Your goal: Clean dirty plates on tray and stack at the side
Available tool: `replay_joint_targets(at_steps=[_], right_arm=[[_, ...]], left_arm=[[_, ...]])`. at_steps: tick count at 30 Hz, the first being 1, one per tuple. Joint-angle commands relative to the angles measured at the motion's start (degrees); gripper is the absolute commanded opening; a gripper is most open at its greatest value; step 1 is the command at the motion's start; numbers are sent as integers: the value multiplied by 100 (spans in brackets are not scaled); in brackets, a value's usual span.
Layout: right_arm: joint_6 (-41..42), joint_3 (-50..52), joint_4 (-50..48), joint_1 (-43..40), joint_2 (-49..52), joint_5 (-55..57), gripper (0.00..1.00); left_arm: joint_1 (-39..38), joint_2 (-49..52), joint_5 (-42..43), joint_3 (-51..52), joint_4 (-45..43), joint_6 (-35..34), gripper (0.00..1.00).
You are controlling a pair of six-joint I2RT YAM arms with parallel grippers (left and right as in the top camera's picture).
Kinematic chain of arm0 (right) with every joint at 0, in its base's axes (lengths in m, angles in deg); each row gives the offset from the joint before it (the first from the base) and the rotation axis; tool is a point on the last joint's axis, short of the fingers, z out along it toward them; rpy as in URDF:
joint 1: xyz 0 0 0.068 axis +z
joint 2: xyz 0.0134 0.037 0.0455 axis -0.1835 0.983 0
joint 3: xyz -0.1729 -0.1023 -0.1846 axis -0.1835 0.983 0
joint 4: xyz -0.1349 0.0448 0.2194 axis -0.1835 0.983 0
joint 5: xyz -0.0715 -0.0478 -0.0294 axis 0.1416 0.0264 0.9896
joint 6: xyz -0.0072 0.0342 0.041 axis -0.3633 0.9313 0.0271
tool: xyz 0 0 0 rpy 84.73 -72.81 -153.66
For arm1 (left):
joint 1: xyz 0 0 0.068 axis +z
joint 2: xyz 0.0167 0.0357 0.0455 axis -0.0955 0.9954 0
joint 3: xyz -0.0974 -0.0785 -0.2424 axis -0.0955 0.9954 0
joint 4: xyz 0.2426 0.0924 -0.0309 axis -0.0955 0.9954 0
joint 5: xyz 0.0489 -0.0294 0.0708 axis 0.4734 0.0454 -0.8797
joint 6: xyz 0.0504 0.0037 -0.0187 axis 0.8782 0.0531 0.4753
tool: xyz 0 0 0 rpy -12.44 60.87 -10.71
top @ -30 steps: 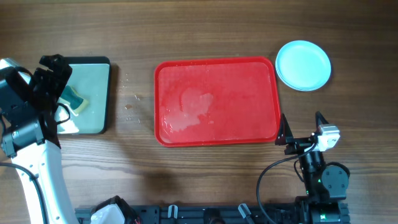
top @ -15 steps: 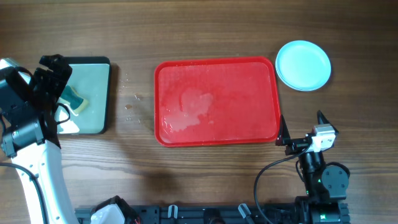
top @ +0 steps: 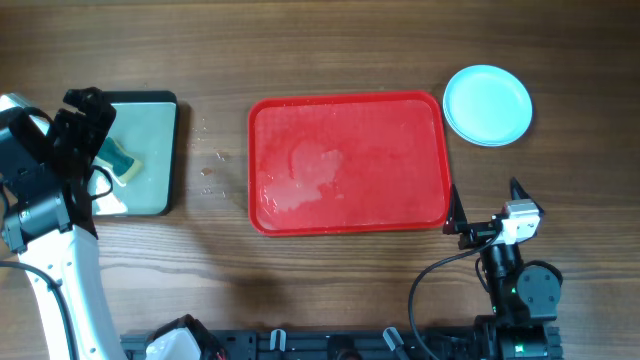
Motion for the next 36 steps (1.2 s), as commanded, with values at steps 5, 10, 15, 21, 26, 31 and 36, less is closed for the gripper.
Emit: replay_joint_targets(at_steps=[5, 10, 15, 21, 26, 31, 36], right_arm=[[87, 11, -9, 17, -83, 59, 100], [83, 11, -9, 17, -81, 59, 100], [85, 11, -11, 17, -76, 59, 100], [85, 11, -9, 17, -76, 59, 100], [85, 11, -11, 17, -76, 59, 100], [85, 11, -11, 17, -76, 59, 100], [85, 11, -11, 17, -76, 59, 100]], left_arm=[[37, 9, 61, -13, -13, 28, 100], [-55, -9, 103, -13, 601, 37, 100], [-1008, -337, -601, 481, 1530, 1617, 100], [-2096, -1504, -549, 2444, 404, 1982, 100], [-2487, -2804, -452, 3709, -597, 1998, 100], [-2509, -3644, -457, 4247, -625, 2004, 100], [-2511, -4332, -474, 4599, -697, 2011, 100]])
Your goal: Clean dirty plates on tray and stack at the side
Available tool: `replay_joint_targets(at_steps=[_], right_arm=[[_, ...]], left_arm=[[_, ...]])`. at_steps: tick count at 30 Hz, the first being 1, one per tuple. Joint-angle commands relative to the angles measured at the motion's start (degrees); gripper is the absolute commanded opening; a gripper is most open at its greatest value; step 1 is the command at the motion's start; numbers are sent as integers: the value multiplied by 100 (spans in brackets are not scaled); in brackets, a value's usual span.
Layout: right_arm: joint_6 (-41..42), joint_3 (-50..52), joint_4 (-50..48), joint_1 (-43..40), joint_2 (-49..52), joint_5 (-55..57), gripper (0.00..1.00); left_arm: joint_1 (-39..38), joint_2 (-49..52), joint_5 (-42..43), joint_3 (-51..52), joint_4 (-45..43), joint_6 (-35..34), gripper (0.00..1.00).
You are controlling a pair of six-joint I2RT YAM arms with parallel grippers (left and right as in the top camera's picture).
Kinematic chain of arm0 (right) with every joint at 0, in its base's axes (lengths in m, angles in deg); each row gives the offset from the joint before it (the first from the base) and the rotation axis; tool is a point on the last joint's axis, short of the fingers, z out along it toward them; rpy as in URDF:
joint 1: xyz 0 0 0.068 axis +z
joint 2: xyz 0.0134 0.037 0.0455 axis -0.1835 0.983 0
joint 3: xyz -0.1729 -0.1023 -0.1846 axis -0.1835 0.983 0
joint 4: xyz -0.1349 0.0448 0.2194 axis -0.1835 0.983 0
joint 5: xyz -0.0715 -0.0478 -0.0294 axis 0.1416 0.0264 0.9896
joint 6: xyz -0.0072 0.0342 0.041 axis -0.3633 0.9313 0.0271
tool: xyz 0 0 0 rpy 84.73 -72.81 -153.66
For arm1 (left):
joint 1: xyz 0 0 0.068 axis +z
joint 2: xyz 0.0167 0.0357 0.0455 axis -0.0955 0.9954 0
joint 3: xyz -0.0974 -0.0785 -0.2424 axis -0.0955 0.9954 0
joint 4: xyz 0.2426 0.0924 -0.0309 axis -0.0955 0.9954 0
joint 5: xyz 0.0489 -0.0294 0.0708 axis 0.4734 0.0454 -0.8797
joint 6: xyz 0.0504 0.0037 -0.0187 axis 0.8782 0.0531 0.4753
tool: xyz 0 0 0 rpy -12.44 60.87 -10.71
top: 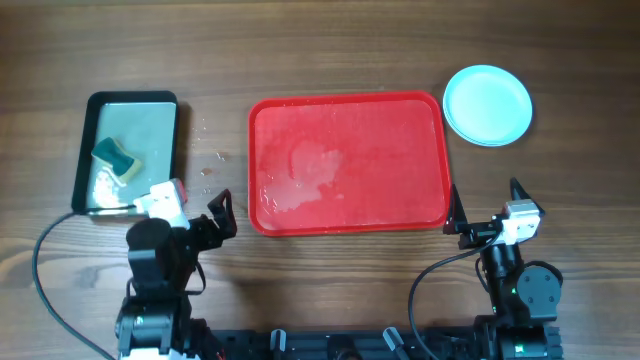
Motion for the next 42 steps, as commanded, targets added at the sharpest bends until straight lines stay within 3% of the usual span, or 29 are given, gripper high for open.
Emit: replay_joint_targets(at_steps=[1, 8, 16, 33, 38, 42], right_arm=[[83, 9, -9, 17, -55, 57, 100], [83, 9, -9, 17, -55, 57, 99], [85, 9, -9, 17, -55, 57, 100], [83, 9, -9, 17, -55, 57, 100], [83, 9, -9, 17, -55, 57, 100], [85, 9, -9, 17, -55, 57, 100]], left_arm=[[-28, -588, 24, 374, -131, 146, 100], [-260, -1958, 42, 1163, -728, 291, 100], [-326, -2815, -11, 1506, -1556, 289, 100], [-326, -2835, -459, 1506, -1443, 291, 100], [-326, -2835, -560, 1506, -1436, 737, 100], [-326, -2835, -555, 1506, -1436, 483, 100]])
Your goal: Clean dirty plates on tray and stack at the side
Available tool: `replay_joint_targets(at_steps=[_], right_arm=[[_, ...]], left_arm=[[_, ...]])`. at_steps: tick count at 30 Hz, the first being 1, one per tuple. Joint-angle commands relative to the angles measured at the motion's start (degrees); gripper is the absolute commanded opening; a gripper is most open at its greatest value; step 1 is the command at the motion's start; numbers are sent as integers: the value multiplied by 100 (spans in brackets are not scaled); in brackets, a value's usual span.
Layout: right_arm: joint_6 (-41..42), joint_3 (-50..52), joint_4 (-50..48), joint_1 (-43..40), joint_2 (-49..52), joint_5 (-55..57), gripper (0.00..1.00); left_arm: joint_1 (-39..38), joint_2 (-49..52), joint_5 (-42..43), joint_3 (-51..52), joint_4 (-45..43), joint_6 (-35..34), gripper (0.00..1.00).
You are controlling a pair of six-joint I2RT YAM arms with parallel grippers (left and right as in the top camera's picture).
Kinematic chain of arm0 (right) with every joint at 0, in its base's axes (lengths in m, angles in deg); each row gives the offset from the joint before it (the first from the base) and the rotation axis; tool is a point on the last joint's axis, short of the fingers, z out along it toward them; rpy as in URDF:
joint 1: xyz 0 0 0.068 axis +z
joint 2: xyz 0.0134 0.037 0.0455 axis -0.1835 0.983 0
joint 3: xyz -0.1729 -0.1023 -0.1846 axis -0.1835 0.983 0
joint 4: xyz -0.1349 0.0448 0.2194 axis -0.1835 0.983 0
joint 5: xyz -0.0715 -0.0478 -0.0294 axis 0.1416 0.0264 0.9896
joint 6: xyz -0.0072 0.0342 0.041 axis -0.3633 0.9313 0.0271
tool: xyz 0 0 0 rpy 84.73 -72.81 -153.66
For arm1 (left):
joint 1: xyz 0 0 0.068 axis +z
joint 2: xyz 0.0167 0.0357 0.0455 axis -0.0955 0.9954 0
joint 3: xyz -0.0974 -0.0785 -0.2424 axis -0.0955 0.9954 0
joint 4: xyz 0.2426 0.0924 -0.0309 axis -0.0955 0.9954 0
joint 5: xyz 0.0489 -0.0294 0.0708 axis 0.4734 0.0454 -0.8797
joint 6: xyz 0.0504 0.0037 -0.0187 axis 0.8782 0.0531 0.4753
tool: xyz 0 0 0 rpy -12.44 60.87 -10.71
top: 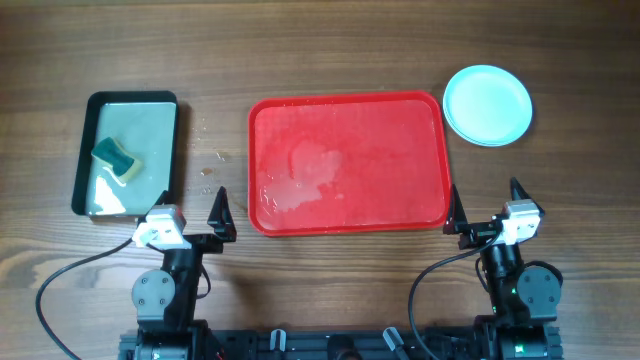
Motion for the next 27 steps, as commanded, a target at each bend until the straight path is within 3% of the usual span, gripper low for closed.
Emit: replay_joint_targets(at_steps=[1, 14, 23, 27], right_arm=[[83, 9, -9, 17, -50, 57, 100], [83, 9, -7, 17, -50, 57, 100], [83, 9, -9, 17, -50, 57, 100], [83, 9, -9, 17, -50, 57, 100]], left_arm=[[-42, -63, -94, 55, 9, -66, 100], [-37, -63, -153, 55, 7, -76, 100], [-42, -63, -85, 55, 17, 1016, 100], [-42, -63, -138, 55, 17, 1012, 100]])
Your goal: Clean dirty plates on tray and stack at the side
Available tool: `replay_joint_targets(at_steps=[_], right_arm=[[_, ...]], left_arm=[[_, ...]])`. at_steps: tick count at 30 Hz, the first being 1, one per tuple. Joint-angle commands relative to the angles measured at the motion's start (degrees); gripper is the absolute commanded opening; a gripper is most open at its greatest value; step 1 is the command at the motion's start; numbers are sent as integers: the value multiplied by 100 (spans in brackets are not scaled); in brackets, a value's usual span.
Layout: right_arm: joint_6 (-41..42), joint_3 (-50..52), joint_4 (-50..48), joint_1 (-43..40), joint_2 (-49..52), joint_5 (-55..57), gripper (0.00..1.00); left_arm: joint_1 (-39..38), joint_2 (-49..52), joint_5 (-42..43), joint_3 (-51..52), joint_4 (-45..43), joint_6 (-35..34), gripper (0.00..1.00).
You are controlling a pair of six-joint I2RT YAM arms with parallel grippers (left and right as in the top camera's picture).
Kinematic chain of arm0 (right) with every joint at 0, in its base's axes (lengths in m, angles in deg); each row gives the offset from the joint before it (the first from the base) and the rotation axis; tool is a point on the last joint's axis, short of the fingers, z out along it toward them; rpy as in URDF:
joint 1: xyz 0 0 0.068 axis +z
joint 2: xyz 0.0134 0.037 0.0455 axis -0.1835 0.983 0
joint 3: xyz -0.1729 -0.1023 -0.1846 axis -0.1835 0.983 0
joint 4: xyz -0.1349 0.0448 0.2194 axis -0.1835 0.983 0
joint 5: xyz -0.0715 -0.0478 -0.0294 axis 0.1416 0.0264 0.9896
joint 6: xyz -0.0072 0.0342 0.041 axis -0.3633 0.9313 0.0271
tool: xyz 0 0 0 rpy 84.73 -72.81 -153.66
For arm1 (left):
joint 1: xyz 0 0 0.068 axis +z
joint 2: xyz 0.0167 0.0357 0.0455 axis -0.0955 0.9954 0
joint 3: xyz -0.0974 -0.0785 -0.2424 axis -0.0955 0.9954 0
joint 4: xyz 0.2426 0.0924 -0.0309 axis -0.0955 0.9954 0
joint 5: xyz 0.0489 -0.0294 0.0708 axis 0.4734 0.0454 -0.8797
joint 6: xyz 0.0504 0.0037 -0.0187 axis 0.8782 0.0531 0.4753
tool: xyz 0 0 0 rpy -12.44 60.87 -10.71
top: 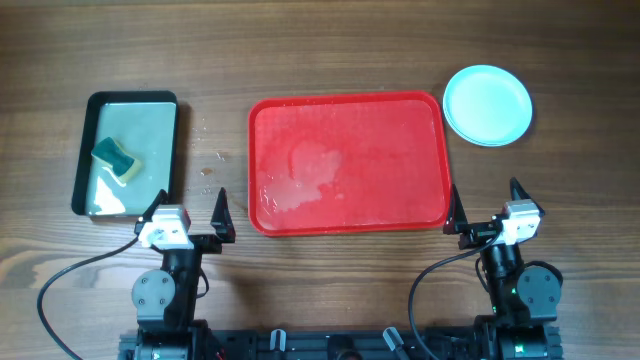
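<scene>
The red tray (347, 120) lies in the middle of the table, wet with water and holding no plates. A stack of light blue plates (487, 104) sits just off its upper right corner. A green and yellow sponge (116, 159) rests in the dark basin (84, 160) of soapy water at the left. My left gripper (187, 208) stands open below the basin, near the tray's lower left corner, holding nothing. Open as well, the right gripper (485, 204) waits beside the tray's lower right corner.
A few water drops (212, 168) dot the wood between the basin and the tray. Both arm bases and their cables occupy the front edge of the table.
The left gripper has shifted very slightly; otherwise nothing has changed.
The left gripper was over the basin by the sponge, the plates stacked at upper right. It then stood below the basin with the sponge left in the water, and settled near the tray's lower left corner. The right arm has stayed still.
</scene>
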Motion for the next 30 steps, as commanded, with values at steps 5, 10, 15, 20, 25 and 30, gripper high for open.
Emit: replay_joint_targets(at_steps=[5, 10, 15, 20, 25, 30], right_arm=[[83, 9, -11, 17, -50, 57, 100], [81, 9, -11, 17, -50, 57, 100], [83, 9, -11, 17, -50, 57, 100], [85, 9, -11, 17, -50, 57, 100], [83, 9, -11, 17, -50, 57, 100], [83, 9, -11, 17, -50, 57, 100]], left_arm=[[-42, -63, -142, 55, 15, 273, 100], [-42, -63, -232, 55, 13, 275, 100], [-42, -63, -201, 55, 4, 271, 100], [-42, -63, -203, 55, -17, 273, 100], [-42, -63, -203, 55, -17, 273, 100], [-42, -63, -203, 55, -20, 273, 100]])
